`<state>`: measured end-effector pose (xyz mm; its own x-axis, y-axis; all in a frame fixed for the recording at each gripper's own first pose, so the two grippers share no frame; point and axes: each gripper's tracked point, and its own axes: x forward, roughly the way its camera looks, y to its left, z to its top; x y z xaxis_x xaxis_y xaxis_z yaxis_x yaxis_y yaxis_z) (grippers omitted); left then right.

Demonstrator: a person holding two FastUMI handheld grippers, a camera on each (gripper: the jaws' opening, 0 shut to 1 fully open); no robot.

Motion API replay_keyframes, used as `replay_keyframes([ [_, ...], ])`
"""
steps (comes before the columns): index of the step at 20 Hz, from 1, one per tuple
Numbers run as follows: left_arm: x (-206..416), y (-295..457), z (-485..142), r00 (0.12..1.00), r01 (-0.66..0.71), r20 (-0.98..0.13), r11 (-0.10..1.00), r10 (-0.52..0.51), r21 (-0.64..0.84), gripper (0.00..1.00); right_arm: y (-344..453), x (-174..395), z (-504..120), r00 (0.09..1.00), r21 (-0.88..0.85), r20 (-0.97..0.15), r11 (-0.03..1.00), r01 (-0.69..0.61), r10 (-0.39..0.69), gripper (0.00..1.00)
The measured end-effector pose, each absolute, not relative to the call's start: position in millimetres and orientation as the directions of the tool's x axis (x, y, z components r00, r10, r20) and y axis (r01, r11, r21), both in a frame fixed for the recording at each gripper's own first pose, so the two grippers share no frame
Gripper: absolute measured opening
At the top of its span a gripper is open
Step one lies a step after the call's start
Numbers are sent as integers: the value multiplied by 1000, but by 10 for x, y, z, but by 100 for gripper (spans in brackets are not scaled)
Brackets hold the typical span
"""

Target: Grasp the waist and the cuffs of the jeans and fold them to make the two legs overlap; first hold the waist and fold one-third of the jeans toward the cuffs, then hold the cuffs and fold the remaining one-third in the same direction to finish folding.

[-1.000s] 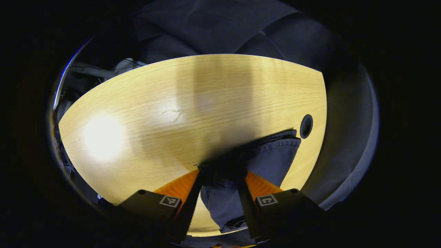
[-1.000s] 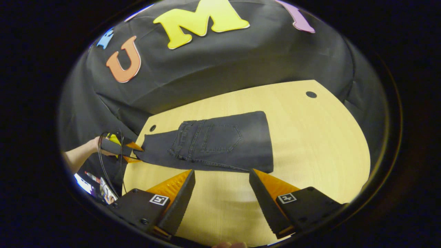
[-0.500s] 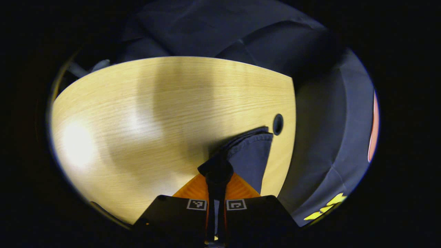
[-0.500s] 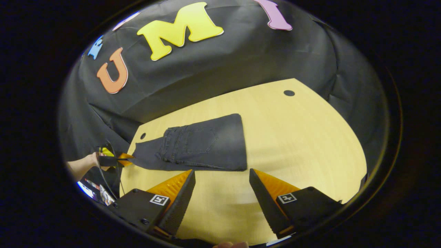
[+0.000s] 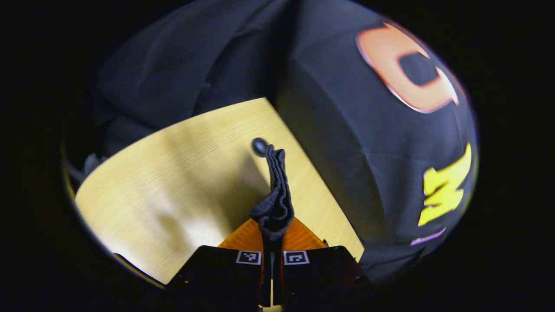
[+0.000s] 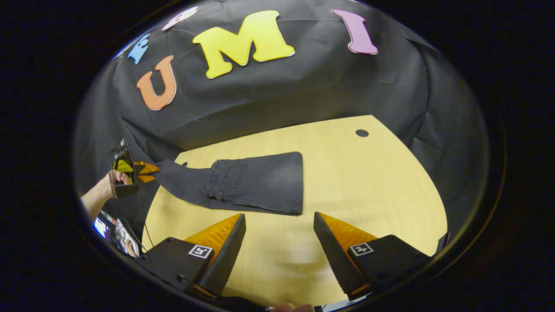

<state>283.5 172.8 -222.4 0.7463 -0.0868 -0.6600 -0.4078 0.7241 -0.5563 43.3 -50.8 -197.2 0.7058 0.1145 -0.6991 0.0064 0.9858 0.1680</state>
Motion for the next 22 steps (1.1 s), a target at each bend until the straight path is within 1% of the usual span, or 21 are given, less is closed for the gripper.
replay_keyframes([
  [3, 2955, 856, -1613, 835, -137, -533, 888, -135, -440, 5, -646, 315, -1853, 731, 125, -677, 992, -5, 89, 98],
  [5, 2955, 98, -1302, 869, 62, -446, 942, -215, -331, 5, -737, 228, -1824, 731, 124, -677, 992, -3, 87, 98],
  [7, 2895, -573, -1275, 869, 198, -413, 956, -274, -217, 5, -889, 132, -1815, 732, 124, -678, 992, 23, 67, 98],
  [8, 2846, -879, -1386, 862, 248, -412, 955, -295, -163, 5, -997, 65, -1804, 733, 120, -678, 992, 40, 53, 98],
  [9, 2820, -1119, -1574, 847, 283, -435, 952, -306, -119, 5, -1113, -6, -1815, 732, 115, -680, 992, 57, 37, 98],
  [11, 2859, -1447, -2012, 827, 331, -474, 943, -301, -22, 5, -1333, -152, -1842, 724, 101, -690, 991, 93, 3, 98],
  [13, 2822, -1688, -2584, 812, 372, -512, 924, -281, 84, 5, -1558, -321, -1900, 706, 84, -708, 988, 127, -30, 98],
  [15, 2761, -1727, -3145, 796, 383, -558, 909, -235, 163, 5, -1732, -471, -1953, 684, 68, -727, 987, 149, -53, 98],
  [17, 2791, -1635, -3551, 801, 343, -580, 909, -151, 237, 6, -1876, -581, -1979, 670, 41, -739, 988, 151, -72, 98],
  [18, 2814, -1555, -3683, 806, 312, -581, 916, -115, 253, 6, -1933, -609, -1969, 669, 30, -739, 988, 150, -79, 100],
  [19, 2794, -1664, -3897, 799, 294, -594, 923, -95, 247, 8, -1978, -611, -1957, 671, 25, -738, 989, 145, -80, 98],
  [20, 2752, -1643, -3880, 787, 284, -612, 927, -80, 244, 10, -2006, -592, -1935, 676, 27, -733, 990, 142, -77, 98],
  [21, 2732, -1607, -3844, 795, 258, -603, 935, -63, 244, 44, -2010, -568, -1928, 682, 33, -728, 991, 132, -67, 100],
  [22, 2680, -1627, -3790, 805, 236, -590, 946, -62, 224, 50, -1991, -535, -1922, 688, 42, -724, 992, 118, -51, 98],
])
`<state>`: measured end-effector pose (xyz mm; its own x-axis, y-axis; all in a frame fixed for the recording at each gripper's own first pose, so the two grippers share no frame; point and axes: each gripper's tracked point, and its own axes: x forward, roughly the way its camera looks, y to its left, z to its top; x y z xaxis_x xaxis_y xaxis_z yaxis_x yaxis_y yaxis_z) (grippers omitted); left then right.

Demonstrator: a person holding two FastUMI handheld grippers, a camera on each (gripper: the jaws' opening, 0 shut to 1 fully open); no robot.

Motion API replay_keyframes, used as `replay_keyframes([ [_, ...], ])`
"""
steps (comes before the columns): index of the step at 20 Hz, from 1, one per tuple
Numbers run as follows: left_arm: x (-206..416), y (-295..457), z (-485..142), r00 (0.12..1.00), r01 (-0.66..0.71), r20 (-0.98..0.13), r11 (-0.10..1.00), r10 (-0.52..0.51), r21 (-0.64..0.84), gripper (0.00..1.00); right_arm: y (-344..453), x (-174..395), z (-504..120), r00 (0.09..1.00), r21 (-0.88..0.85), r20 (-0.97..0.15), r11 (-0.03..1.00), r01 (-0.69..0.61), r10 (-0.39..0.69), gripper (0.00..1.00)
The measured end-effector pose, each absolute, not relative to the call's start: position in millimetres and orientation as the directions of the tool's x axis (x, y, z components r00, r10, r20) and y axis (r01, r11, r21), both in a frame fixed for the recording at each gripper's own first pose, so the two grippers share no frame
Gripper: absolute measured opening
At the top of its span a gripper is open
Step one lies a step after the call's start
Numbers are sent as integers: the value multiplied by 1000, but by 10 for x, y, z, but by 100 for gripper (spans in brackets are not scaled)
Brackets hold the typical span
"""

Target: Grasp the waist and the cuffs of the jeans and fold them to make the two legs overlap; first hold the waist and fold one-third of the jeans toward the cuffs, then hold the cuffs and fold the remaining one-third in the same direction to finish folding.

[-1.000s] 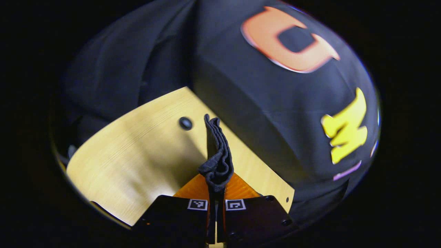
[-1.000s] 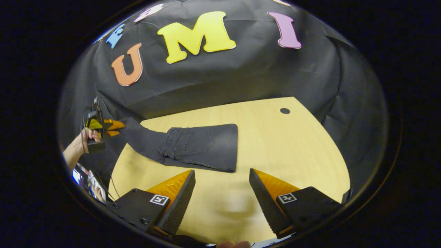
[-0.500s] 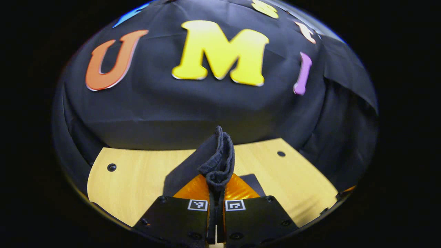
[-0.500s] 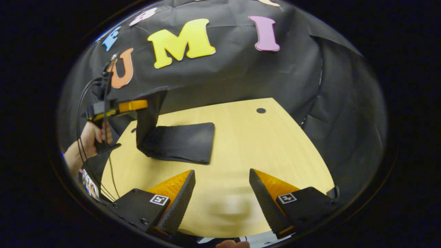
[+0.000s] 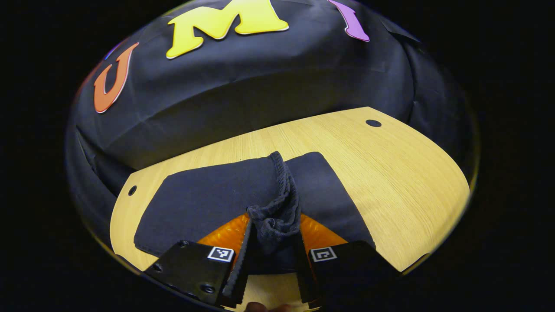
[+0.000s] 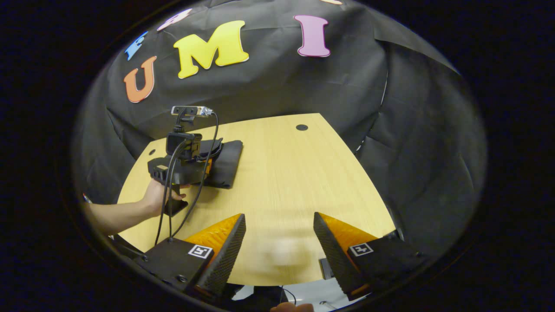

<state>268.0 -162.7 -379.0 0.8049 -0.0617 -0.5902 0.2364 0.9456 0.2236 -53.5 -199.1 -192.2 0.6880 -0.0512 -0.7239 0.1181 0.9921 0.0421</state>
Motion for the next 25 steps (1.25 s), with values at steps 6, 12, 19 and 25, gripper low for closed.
replay_keyframes([
  [6, 2270, -1721, -2416, 901, 197, -407, 978, -151, 73, 83, -1582, -81, -1461, 809, 71, -586, 997, -7, 47, 98],
  [12, 1419, -1232, -373, 987, 151, -68, 988, -148, 44, 82, -714, 55, -34, 966, 45, -220, 991, -129, 135, 98],
  [19, 374, -636, 489, 992, 109, 58, 994, -108, -24, 96, -105, -641, 557, 996, 9, 32, 997, -79, 79, 92],
  [25, -234, -338, 519, 996, 38, 83, 999, -36, -22, 100, -15, -1043, 664, 993, -5, 100, 998, -64, 64, 92],
])
